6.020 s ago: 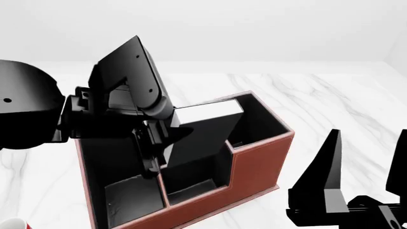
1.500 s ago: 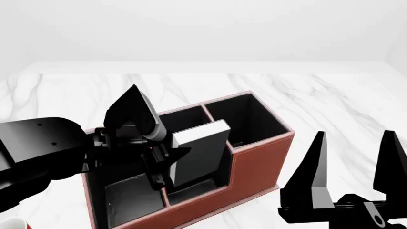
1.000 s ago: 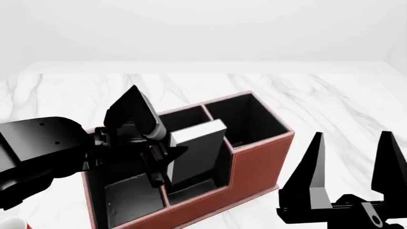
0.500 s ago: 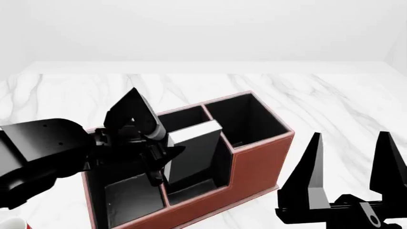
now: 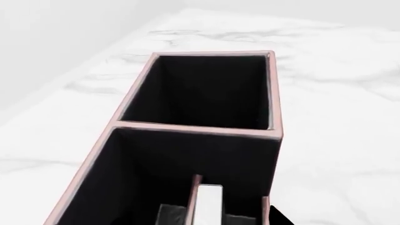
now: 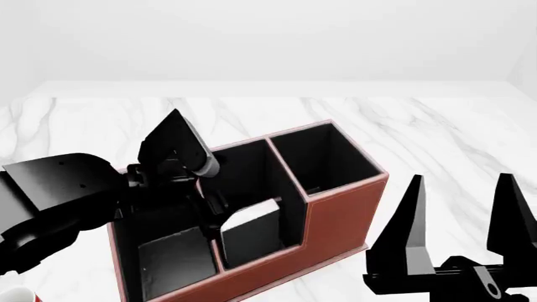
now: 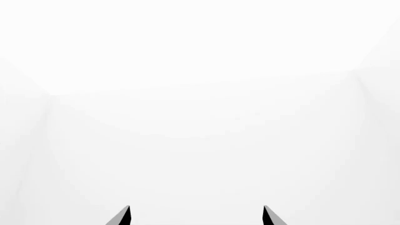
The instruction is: Pick up the book and place it in the back compartment of the caddy.
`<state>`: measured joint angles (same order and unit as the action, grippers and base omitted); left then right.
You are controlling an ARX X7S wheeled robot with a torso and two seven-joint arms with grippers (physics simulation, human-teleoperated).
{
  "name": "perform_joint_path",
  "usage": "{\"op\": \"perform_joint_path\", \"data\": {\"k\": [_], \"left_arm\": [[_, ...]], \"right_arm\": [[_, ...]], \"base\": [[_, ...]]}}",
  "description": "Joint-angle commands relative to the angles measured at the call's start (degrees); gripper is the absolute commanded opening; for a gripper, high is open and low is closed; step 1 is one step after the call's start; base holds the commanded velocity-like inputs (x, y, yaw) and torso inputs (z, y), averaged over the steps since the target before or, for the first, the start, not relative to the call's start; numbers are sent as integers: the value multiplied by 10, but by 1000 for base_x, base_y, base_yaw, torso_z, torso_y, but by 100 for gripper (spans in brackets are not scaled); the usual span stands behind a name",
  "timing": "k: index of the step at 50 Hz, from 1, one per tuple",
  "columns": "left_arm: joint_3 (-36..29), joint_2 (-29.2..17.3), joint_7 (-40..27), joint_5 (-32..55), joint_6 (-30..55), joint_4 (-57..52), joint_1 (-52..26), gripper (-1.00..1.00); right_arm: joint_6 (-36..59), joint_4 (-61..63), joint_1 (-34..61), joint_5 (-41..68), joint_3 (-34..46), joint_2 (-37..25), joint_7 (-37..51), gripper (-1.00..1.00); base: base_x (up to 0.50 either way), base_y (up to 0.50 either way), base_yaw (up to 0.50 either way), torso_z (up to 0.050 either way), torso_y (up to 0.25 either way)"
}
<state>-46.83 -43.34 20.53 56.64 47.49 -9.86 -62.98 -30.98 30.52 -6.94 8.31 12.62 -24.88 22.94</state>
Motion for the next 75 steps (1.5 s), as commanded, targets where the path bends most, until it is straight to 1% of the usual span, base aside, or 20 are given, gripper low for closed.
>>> {"op": "perform_joint_path", "data": {"k": [1, 19, 25, 26, 29, 34, 35, 37, 38, 43, 45, 48, 53, 58, 59, 63, 67, 68, 71, 75], "left_arm": [[15, 9, 9, -7, -10, -4, 1, 100], [15, -1, 2, 4, -14, -57, 12, 100], [71, -27, -22, 59, -47, -129, 23, 100], [97, -35, -51, 86, -53, -146, 25, 100], [133, -58, -76, 128, -74, -182, 41, 100], [183, -124, -120, 161, -117, -256, 89, 100], [190, -135, -114, 146, -132, -268, 101, 100], [216, -166, -124, 169, -154, -285, 120, 100], [217, -166, -124, 169, -155, -286, 121, 100], [289, -226, -169, 214, -217, -299, 159, 100], [309, -234, -194, 197, -241, -305, 177, 100], [350, -243, -283, 190, -281, -302, 212, 100], [412, -266, -318, 125, -364, -340, 345, 100], [524, -254, -367, 74, -444, -363, 515, 100], [565, -242, -373, 64, -457, -370, 565, 100], [623, -200, -392, 19, -475, -367, 636, 100], [696, -137, -384, -5, -511, -359, 711, 100], [729, -107, -376, -3, -527, -361, 749, 100], [750, -80, -361, -15, -541, -363, 780, 100], [768, -30, -363, -126, -557, -385, 816, 100]], "right_arm": [[0, 1, 1, -8, -13, 8, -10, 100], [-1, -2, 2, -9, -10, 7, -8, 100], [0, 2, 0, -9, -12, 5, -6, 100], [-1, 2, 0, -9, -12, 5, -6, 100], [-1, 3, 0, -9, -12, 5, -6, 100], [0, 5, -1, -12, -10, 5, -5, 100], [0, 4, -1, -12, -9, 6, -5, 100], [1, 6, -1, -14, -7, 6, -6, 100], [1, 7, -1, -14, -7, 6, -6, 100], [2, 10, -1, -12, -10, 4, -4, 100], [2, 11, -1, -12, -10, 3, -4, 100], [3, 15, -3, -13, -12, 2, -2, 100], [8, 26, -4, -11, -20, -2, 2, 100], [13, 36, -5, -10, -32, -7, 8, 100], [15, 42, -8, -9, -38, -9, 11, 100], [16, 51, -12, -7, -52, -14, 18, 100], [18, 57, -14, -8, -60, -16, 22, 100], [18, 58, -14, -8, -64, -17, 24, 100], [18, 59, -16, -8, -69, -18, 26, 100], [20, 70, -23, -9, -89, -22, 35, 100]], "base": [[0, 0, 0, 0, 0], [0, 0, 0, 0, 0], [0, 0, 0, 2, 0], [0, 0, 0, 0, 0], [0, 0, 0, 0, 0], [0, 0, 0, 0, 0], [0, 0, 0, 0, 0], [0, 0, 0, 0, 0], [0, 0, 0, 0, 0], [0, 0, 0, 0, 0], [0, 0, 0, 0, 0], [0, 0, 0, 0, 0], [0, 0, 0, 0, 0], [0, 0, 0, 0, 0], [0, 0, 0, 0, 0], [0, 0, 0, 0, 0], [0, 0, 0, 0, 0], [0, 0, 0, 0, 0], [0, 0, 0, 0, 0], [0, 0, 0, 0, 0]]}}
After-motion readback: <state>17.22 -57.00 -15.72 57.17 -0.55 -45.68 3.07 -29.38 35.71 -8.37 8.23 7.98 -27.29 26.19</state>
